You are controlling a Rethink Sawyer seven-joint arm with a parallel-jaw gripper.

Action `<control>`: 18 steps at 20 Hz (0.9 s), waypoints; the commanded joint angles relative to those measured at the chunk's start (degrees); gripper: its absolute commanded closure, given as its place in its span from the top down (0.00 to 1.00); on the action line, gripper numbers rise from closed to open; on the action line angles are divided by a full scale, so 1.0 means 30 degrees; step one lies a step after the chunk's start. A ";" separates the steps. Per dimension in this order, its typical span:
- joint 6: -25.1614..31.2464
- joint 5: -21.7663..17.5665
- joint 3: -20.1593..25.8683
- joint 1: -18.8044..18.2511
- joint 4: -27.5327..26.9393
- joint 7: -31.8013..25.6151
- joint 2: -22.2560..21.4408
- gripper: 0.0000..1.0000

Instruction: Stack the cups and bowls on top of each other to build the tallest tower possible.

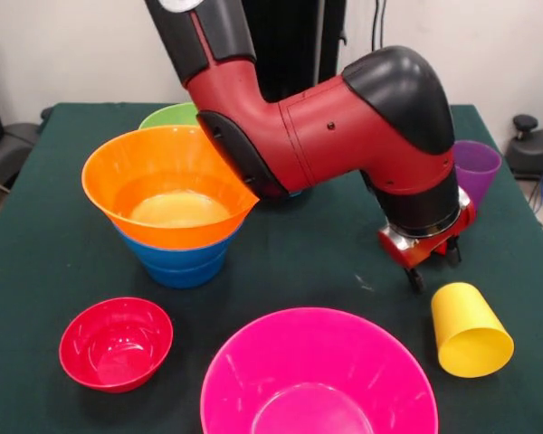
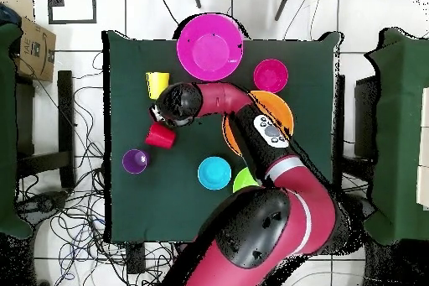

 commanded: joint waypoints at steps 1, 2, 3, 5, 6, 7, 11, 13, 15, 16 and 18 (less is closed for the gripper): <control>0.2422 -0.0643 0.0784 -0.0439 0.0305 -0.4375 -0.2091 1.00; 0.2571 -0.0663 0.0764 -0.0432 0.0258 -0.4368 -0.2272 1.00; 0.2662 -0.0781 0.0686 -0.0367 0.0142 -0.4362 -0.2570 1.00; 0.2825 -0.0903 0.0578 -0.0310 0.0006 -0.4331 -0.2968 1.00; 0.2845 -0.0968 0.0501 -0.0302 -0.0033 -0.4296 -0.3120 1.00; 0.2866 -0.1033 0.0423 -0.0294 -0.0072 -0.4260 -0.3272 1.00; 0.2899 -0.1502 0.0203 -0.0350 -0.0522 -0.4781 -0.3228 1.00; 0.2923 -0.1640 0.0230 -0.0499 -0.0665 -0.5154 -0.3068 1.00; 0.2951 -0.1727 0.0296 -0.0588 -0.0772 -0.5430 -0.3049 1.00; 0.2891 -0.1779 0.0302 -0.0605 -0.0740 -0.5447 -0.3088 1.00; 0.2802 -0.1963 0.0264 -0.0685 -0.0979 -0.5635 -0.3016 1.00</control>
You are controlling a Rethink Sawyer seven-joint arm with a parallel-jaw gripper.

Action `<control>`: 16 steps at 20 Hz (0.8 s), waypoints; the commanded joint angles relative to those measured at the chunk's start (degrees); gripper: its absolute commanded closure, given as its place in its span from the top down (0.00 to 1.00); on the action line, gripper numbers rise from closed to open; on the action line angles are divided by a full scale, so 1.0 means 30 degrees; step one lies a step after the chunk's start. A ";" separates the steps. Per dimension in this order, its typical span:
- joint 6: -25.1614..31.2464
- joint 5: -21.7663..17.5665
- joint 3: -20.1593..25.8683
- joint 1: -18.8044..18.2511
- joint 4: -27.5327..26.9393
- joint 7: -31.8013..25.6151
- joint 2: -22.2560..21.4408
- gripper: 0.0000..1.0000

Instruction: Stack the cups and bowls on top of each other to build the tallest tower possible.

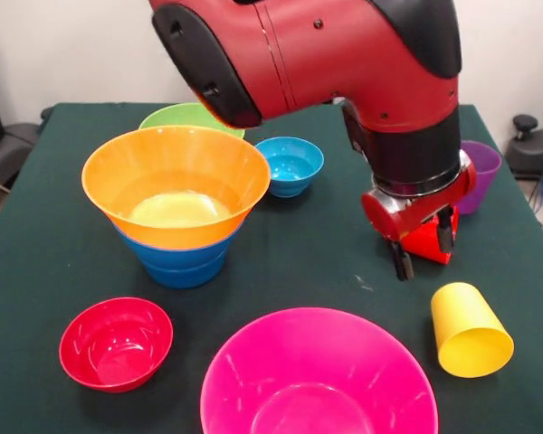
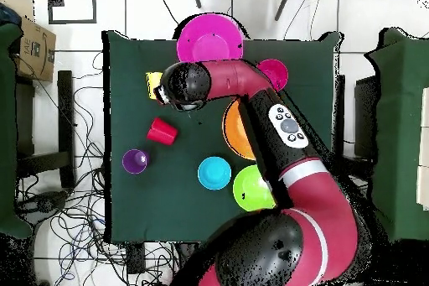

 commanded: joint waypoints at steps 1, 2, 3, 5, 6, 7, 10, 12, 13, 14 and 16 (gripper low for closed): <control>0.1576 -0.1993 -0.0032 -0.0393 -0.1104 -0.5831 0.0463 1.00; 0.1487 -0.2083 -0.0073 -0.0405 -0.1171 -0.5855 0.0536 1.00; 0.1156 -0.2300 -0.0139 -0.0479 -0.1322 -0.5938 0.0753 1.00; 0.0642 -0.2738 -0.0274 -0.0541 -0.1505 -0.6013 0.1045 1.00; 0.0443 -0.2923 -0.0276 -0.0563 -0.1577 -0.6064 0.1150 1.00; 0.0108 -0.3216 -0.0324 -0.0566 -0.1732 -0.6077 0.1366 1.00; -0.0698 -0.3772 -0.0366 -0.0713 -0.1720 -0.5628 0.1553 1.00; -0.1126 -0.4100 -0.0369 -0.0780 -0.1604 -0.5166 0.1519 1.00; -0.1468 -0.4268 -0.0354 -0.0822 -0.1474 -0.4808 0.1508 1.00; -0.1811 -0.4437 -0.0338 -0.0863 -0.1344 -0.4450 0.1498 1.00; -0.2489 -0.4739 -0.0394 -0.0908 -0.1268 -0.3825 0.1655 1.00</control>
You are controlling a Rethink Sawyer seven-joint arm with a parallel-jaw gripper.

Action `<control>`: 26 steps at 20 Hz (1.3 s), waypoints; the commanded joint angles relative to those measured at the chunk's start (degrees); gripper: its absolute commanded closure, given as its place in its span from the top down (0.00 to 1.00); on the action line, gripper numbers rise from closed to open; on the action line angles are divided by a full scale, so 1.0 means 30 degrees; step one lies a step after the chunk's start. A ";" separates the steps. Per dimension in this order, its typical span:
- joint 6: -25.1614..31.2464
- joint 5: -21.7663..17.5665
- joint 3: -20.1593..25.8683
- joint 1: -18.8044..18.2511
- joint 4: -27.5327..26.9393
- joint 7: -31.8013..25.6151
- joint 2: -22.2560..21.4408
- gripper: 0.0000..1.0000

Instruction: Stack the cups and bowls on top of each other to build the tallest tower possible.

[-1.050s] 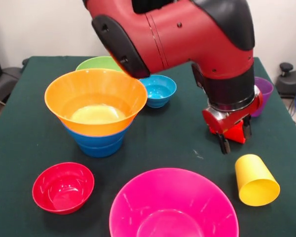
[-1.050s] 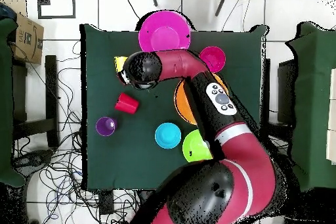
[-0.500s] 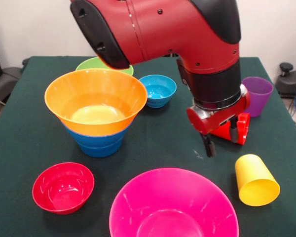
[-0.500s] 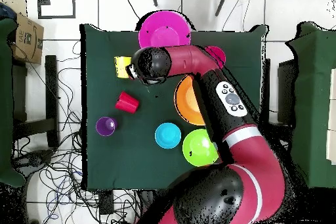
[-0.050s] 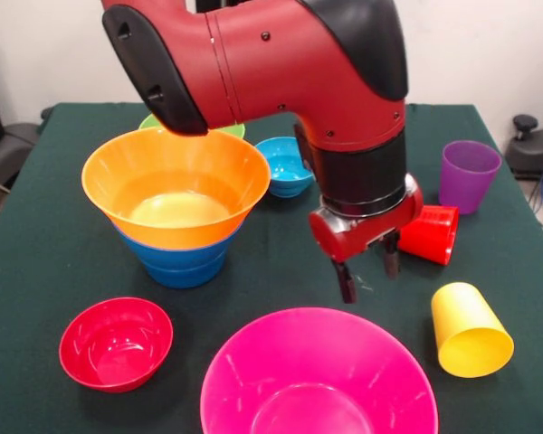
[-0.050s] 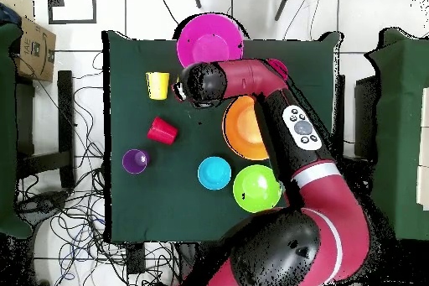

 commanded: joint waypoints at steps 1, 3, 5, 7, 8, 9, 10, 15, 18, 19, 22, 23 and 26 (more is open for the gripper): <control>-0.2309 -0.2502 -0.0413 -0.0104 -0.0501 -0.3563 0.1124 1.00; -0.2750 -0.2785 -0.0574 -0.0032 -0.0326 -0.2973 0.1045 1.00; -0.3202 -0.2932 -0.0693 0.0036 -0.0166 -0.2374 0.1046 1.00; -0.3589 -0.3036 -0.0817 0.0150 -0.0082 -0.1837 0.1103 1.00; -0.3822 -0.3052 -0.0858 0.0168 -0.0013 -0.1600 0.1122 1.00; -0.4194 -0.3079 -0.1032 0.0239 0.0171 -0.1038 0.1061 1.00; -0.4380 -0.3047 -0.1143 0.0291 0.0329 -0.0673 0.0945 1.00; -0.4778 -0.2730 -0.1454 0.0388 0.0700 0.0074 0.0634 1.00; -0.4429 -0.2356 -0.1455 0.0323 0.0804 0.0000 0.0506 1.00; -0.3979 -0.2076 -0.1423 0.0292 0.0892 -0.0043 0.0325 1.00; -0.3023 -0.1499 -0.1325 0.0229 0.1142 -0.0132 -0.0251 1.00; -0.2452 -0.1201 -0.1227 0.0125 0.1252 -0.0309 -0.0500 1.00; -0.1249 -0.0604 -0.1099 -0.0001 0.1236 -0.0805 -0.0876 1.00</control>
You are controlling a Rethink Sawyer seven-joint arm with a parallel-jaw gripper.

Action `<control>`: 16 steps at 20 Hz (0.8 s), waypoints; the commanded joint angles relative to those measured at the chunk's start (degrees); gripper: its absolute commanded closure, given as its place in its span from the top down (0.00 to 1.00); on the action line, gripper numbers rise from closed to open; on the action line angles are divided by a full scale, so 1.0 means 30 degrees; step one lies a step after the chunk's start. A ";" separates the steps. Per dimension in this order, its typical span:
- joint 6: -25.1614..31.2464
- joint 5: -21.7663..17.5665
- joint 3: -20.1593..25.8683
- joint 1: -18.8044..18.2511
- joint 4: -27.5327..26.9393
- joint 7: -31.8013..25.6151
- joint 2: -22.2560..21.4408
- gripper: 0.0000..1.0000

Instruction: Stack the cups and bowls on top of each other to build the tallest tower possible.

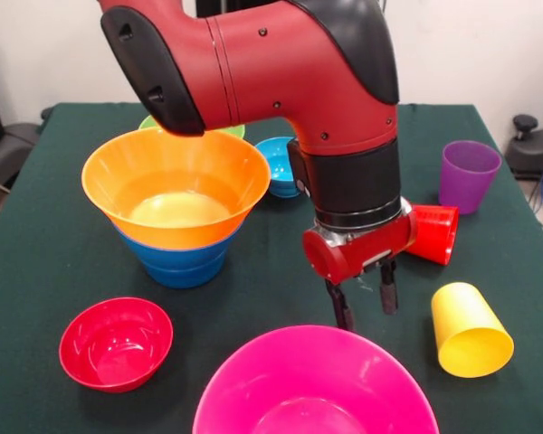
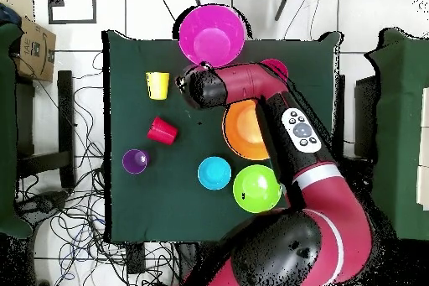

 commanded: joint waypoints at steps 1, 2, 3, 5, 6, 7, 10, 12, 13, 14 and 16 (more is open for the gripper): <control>0.3467 0.0837 -0.0797 -0.0038 0.0735 -0.1069 -0.0731 1.00; 0.3717 0.0989 -0.0829 -0.0029 0.0719 -0.1152 -0.0794 1.00; 0.4209 0.1230 -0.0850 -0.0043 0.0711 -0.1326 -0.0898 1.00; 0.4843 0.1564 -0.0891 -0.0071 0.0852 -0.1502 -0.1144 1.00; 0.5248 0.1718 -0.0896 -0.0073 0.0929 -0.1581 -0.1286 1.00; 0.5653 0.1873 -0.0901 -0.0075 0.1007 -0.1660 -0.1429 1.00; 0.5976 0.2002 -0.0857 -0.0035 0.1004 -0.1664 -0.1638 1.00; 0.5698 0.1836 -0.0851 0.0014 0.0813 -0.1578 -0.1458 1.00; 0.5229 0.1668 -0.0907 0.0018 0.0826 -0.1374 -0.1344 1.00; 0.5004 0.1582 -0.0941 0.0027 0.0833 -0.1260 -0.1288 1.00; 0.4523 0.1428 -0.1016 0.0047 0.0857 -0.1013 -0.1131 1.00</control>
